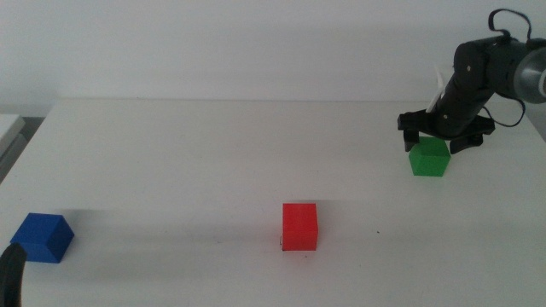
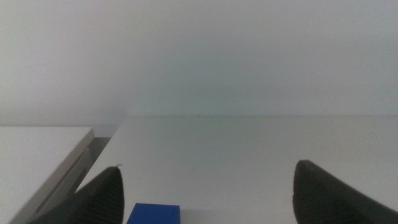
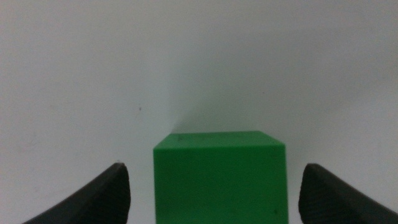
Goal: Stack red cubes first, then green, then blue cubes in a specific spot.
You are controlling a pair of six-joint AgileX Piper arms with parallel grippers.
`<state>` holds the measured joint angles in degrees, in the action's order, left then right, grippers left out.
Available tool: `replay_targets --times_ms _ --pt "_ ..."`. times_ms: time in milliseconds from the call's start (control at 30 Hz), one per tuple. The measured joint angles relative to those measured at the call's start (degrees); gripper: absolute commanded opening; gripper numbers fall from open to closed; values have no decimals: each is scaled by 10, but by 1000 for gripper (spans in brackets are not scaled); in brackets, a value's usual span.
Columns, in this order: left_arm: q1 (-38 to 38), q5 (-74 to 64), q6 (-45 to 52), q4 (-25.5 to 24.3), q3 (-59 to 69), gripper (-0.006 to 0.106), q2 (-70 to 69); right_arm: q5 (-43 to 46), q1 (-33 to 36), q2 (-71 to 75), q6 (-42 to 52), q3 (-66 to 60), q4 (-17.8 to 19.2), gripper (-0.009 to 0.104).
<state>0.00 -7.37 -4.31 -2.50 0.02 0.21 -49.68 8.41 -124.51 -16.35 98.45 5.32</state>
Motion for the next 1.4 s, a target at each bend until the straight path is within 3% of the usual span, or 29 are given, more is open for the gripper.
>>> replay_targets --times_ms 167,300,467,767,1033,1400 --pt "0 0 0 0 0 91 0 8 0 -18 -3 0 0 28" --pt "0 0 0 0 0 91 0 10 0 -18 -10 0 0 7" --pt "0 0 0 0 0 91 0 -47 34 50 -68 -28 51 12" --pt "0 0 0 0 0 91 0 -56 225 237 -241 -119 82 12" --pt "0 0 0 0 0 91 0 -64 334 202 -366 -122 102 12" --pt "0 0 0 0 0 91 0 -128 373 125 -380 -32 129 12"
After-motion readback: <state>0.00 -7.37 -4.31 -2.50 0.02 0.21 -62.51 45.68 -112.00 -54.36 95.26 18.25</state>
